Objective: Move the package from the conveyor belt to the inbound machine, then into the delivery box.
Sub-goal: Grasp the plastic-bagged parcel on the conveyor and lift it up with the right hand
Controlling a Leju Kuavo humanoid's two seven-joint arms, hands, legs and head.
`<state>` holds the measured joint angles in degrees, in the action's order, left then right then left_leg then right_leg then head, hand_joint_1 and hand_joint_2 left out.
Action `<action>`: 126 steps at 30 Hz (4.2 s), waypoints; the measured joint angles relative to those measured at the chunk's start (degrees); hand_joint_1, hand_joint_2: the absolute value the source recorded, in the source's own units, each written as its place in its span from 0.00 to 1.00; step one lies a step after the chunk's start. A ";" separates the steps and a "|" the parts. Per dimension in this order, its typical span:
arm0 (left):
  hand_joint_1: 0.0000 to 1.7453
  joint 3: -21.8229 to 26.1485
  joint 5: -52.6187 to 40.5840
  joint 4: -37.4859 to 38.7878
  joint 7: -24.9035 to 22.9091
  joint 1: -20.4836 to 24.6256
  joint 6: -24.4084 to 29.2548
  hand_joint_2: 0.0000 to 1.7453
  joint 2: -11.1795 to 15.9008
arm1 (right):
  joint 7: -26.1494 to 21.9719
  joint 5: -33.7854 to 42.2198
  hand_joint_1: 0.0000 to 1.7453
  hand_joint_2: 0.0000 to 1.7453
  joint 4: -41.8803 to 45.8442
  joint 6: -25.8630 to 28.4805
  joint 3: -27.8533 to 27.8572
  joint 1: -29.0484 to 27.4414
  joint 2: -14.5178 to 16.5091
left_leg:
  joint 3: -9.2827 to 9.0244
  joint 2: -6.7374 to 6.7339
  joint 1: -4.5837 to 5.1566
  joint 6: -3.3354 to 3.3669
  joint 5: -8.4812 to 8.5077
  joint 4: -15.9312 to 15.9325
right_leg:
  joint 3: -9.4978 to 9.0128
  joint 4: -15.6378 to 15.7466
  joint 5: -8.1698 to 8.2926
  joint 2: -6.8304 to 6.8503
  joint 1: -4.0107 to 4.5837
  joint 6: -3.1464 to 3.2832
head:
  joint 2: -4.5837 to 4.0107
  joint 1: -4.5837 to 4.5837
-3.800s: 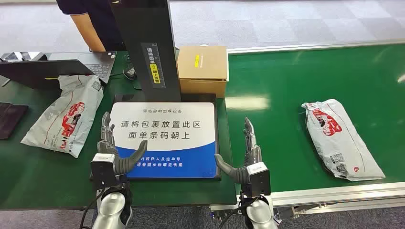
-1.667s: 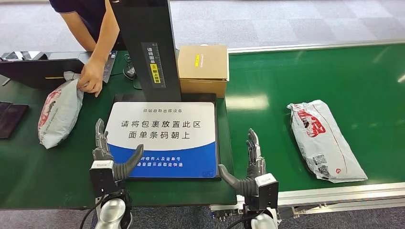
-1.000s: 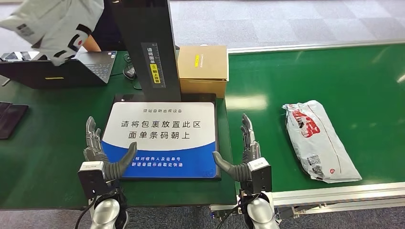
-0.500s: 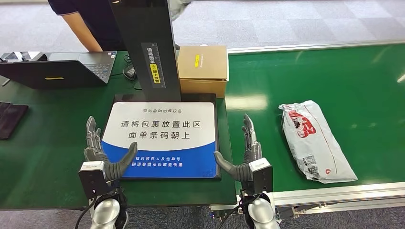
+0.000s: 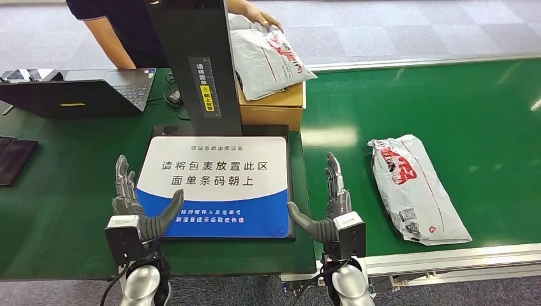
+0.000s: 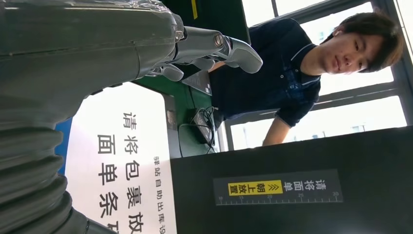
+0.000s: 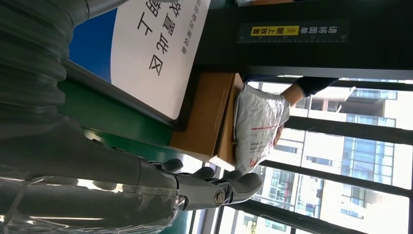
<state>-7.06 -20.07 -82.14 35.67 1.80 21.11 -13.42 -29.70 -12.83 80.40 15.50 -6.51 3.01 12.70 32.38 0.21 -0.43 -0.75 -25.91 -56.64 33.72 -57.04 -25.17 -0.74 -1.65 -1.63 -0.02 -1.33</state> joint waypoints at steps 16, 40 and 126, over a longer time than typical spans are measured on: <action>0.00 0.00 0.22 0.12 -0.17 0.97 0.00 1.00 0.00 | -0.45 0.03 0.00 1.00 -0.91 -0.73 0.84 0.76 0.00 | 0.01 0.00 0.00 0.00 0.00 0.00 | 0.01 0.00 0.00 0.00 0.00 0.00 | 0.00 0.00; 0.00 0.02 0.25 0.20 -0.17 0.97 0.09 1.00 0.00 | -1.00 0.31 0.00 1.00 -1.49 0.28 1.27 0.76 0.00 | 0.01 0.00 0.00 0.00 0.00 0.00 | 0.01 0.00 0.00 0.00 0.00 0.00 | 0.00 0.00; 0.00 -0.12 -0.18 5.41 1.19 3.79 -2.97 1.00 -0.23 | 13.48 -27.72 0.00 1.00 -6.10 12.01 19.64 -1.10 -1.43 | 0.02 0.00 0.01 0.00 -0.01 -0.01 | 0.03 0.02 0.00 -0.01 -0.01 -0.01 | 0.00 0.00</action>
<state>-7.18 -20.25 -76.73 36.86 5.58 18.14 -13.65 -16.22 -40.55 74.30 27.51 13.14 1.91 11.27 32.40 0.20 -0.42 -0.75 -25.92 -56.65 33.75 -57.02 -25.17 -0.75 -1.65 -1.64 -0.02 -1.33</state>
